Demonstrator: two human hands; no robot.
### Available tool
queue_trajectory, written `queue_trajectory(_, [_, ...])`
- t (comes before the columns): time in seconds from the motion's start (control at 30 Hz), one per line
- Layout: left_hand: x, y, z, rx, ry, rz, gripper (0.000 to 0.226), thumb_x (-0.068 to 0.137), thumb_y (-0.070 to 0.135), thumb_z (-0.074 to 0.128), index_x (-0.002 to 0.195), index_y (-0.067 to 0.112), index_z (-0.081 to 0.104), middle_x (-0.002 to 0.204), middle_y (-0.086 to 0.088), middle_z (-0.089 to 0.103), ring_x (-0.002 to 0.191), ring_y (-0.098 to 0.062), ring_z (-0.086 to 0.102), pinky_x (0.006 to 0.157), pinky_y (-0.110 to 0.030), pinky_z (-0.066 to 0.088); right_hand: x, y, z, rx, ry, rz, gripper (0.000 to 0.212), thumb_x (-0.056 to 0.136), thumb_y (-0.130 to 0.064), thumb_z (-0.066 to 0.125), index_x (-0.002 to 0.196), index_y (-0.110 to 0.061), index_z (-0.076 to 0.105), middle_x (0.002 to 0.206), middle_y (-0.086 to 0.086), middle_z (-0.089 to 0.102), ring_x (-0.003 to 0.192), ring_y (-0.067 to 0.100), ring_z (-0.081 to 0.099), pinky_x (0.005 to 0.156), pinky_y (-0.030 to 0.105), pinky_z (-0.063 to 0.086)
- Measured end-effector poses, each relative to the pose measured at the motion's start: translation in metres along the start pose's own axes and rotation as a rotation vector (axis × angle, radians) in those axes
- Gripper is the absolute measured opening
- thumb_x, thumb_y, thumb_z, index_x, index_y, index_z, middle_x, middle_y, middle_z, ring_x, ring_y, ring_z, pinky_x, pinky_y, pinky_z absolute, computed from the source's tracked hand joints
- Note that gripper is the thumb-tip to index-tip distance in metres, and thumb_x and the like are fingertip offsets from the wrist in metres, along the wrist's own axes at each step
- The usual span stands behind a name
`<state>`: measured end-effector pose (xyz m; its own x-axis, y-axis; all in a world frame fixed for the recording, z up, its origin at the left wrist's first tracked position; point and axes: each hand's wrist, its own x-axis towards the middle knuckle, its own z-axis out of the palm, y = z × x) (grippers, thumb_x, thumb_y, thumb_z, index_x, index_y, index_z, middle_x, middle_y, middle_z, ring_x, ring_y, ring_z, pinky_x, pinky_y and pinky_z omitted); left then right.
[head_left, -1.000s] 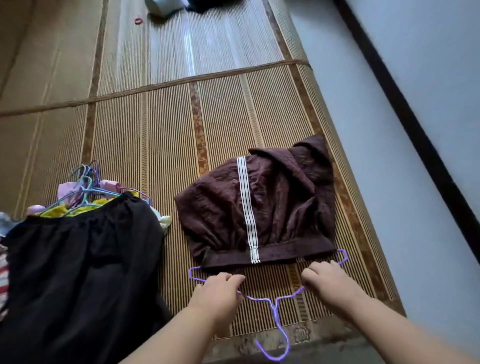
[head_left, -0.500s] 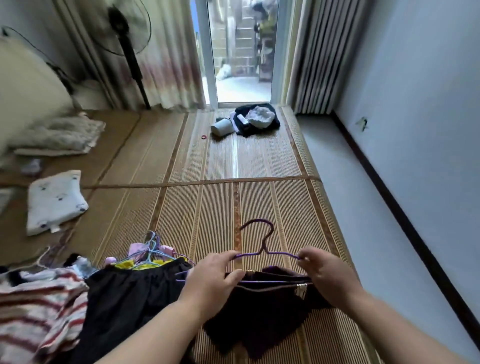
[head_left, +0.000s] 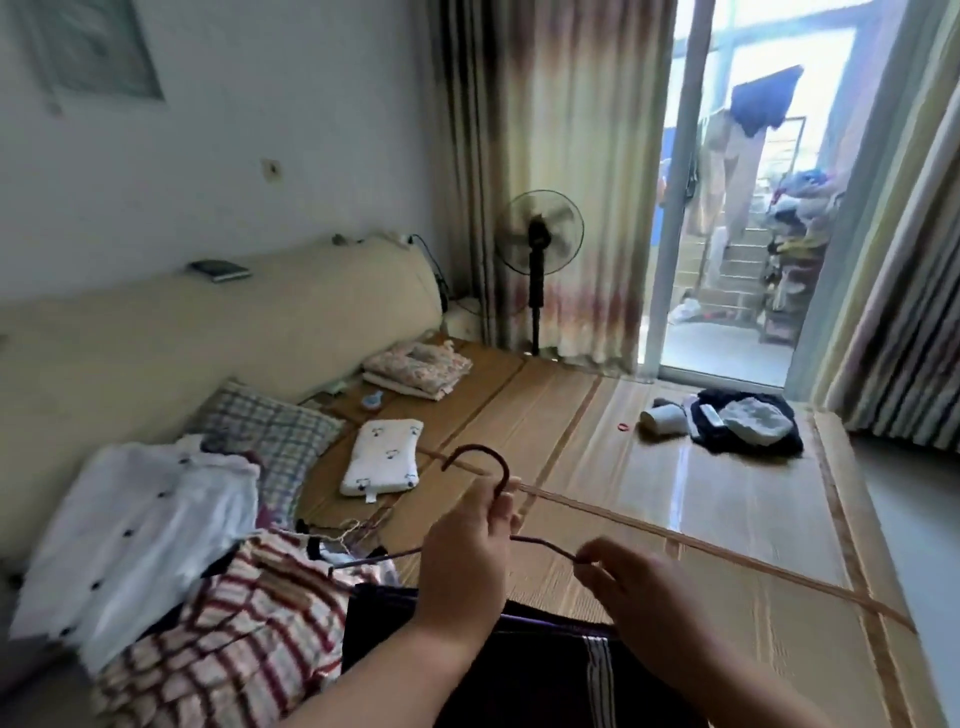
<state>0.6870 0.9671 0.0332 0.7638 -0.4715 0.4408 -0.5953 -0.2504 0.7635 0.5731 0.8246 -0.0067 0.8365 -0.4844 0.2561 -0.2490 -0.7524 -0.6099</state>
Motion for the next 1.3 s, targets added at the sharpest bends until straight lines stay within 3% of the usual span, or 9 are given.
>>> queue_trajectory(0.1, [0.008, -0.002, -0.047, 0.052, 0.152, -0.095, 0.015, 0.097, 0.02, 0.048, 0.092, 0.024, 0.062, 0.07, 0.008, 0.062, 0.068, -0.009, 0.062, 0.067, -0.032, 0.05, 0.023, -0.045, 0.013, 0.001, -0.136, -0.198, 0.026, 0.085, -0.043, 0.061, 0.104, -0.05, 0.043, 0.06, -0.033, 0.054, 0.055, -0.006, 0.051, 0.055, 0.018, 0.04])
queue_trajectory(0.3, [-0.007, 0.008, -0.158, 0.143, 0.456, -0.168, 0.016, 0.096, 0.028, 0.051, 0.083, 0.031, 0.06, 0.065, 0.01, 0.062, 0.063, 0.001, 0.059, 0.062, -0.014, 0.044, 0.066, -0.124, 0.013, 0.008, -0.445, -0.45, 0.011, 0.086, -0.046, 0.058, 0.081, -0.056, 0.058, 0.067, -0.022, 0.062, 0.063, -0.004, 0.057, 0.062, 0.016, 0.046])
queue_trajectory(0.47, [-0.044, 0.041, -0.253, 0.298, 0.687, -0.189, 0.019, 0.096, 0.03, 0.05, 0.079, 0.033, 0.059, 0.061, 0.012, 0.06, 0.061, 0.005, 0.057, 0.059, -0.009, 0.04, 0.085, -0.207, 0.016, 0.056, -0.528, -0.644, 0.017, 0.088, -0.041, 0.059, 0.073, -0.034, 0.059, 0.064, -0.007, 0.059, 0.056, 0.002, 0.047, 0.062, 0.031, 0.043])
queue_trajectory(0.6, [-0.082, 0.073, -0.324, 0.431, 0.807, -0.204, 0.025, 0.096, 0.032, 0.048, 0.073, 0.036, 0.056, 0.062, 0.013, 0.061, 0.064, -0.003, 0.06, 0.07, -0.024, 0.046, 0.076, -0.289, 0.038, 0.276, -0.658, -0.759, 0.023, 0.088, -0.028, 0.062, 0.066, -0.027, 0.059, 0.057, -0.004, 0.057, 0.05, 0.0, 0.045, 0.054, 0.02, 0.039])
queue_trajectory(0.73, [-0.122, 0.098, -0.385, 0.584, 0.905, -0.2, 0.021, 0.096, 0.034, 0.047, 0.078, 0.035, 0.057, 0.062, 0.015, 0.059, 0.064, 0.001, 0.056, 0.066, -0.019, 0.045, 0.052, -0.363, 0.069, 0.426, -0.793, -0.823, 0.02, 0.09, -0.007, 0.059, 0.069, -0.007, 0.06, 0.056, 0.004, 0.06, 0.051, 0.009, 0.049, 0.052, 0.02, 0.037])
queue_trajectory(1.0, [-0.192, 0.132, -0.515, 0.767, 1.163, -0.22, 0.02, 0.098, 0.024, 0.044, 0.084, 0.03, 0.057, 0.063, 0.01, 0.056, 0.061, -0.001, 0.053, 0.058, -0.011, 0.041, -0.03, -0.518, 0.092, 0.487, -0.931, -1.092, 0.017, 0.092, -0.007, 0.055, 0.079, -0.013, 0.064, 0.066, 0.005, 0.069, 0.062, 0.017, 0.061, 0.062, 0.029, 0.047])
queue_trajectory(1.07, [-0.203, 0.135, -0.55, 0.816, 1.237, -0.249, 0.019, 0.098, 0.027, 0.043, 0.085, 0.031, 0.057, 0.065, 0.009, 0.057, 0.066, -0.005, 0.057, 0.062, -0.018, 0.044, -0.049, -0.551, 0.094, 0.516, -0.956, -1.148, 0.016, 0.093, -0.012, 0.054, 0.08, -0.015, 0.064, 0.071, 0.002, 0.07, 0.065, 0.014, 0.063, 0.068, 0.035, 0.049])
queue_trajectory(1.2, [-0.217, 0.13, -0.619, 0.823, 1.387, -0.231, 0.02, 0.098, 0.026, 0.042, 0.089, 0.031, 0.058, 0.064, 0.01, 0.055, 0.069, -0.012, 0.058, 0.065, -0.025, 0.044, -0.076, -0.615, 0.106, 0.66, -1.023, -1.168, 0.019, 0.095, -0.018, 0.051, 0.081, -0.017, 0.064, 0.075, -0.007, 0.072, 0.062, 0.0, 0.061, 0.056, 0.009, 0.041])
queue_trajectory(1.3, [-0.223, 0.121, -0.676, 0.804, 1.49, -0.19, 0.021, 0.099, 0.02, 0.041, 0.094, 0.026, 0.061, 0.065, 0.007, 0.054, 0.064, -0.01, 0.053, 0.061, -0.021, 0.04, -0.092, -0.665, 0.117, 0.751, -1.109, -1.156, 0.021, 0.097, -0.018, 0.047, 0.086, -0.015, 0.064, 0.08, -0.002, 0.074, 0.072, 0.005, 0.066, 0.055, 0.005, 0.041])
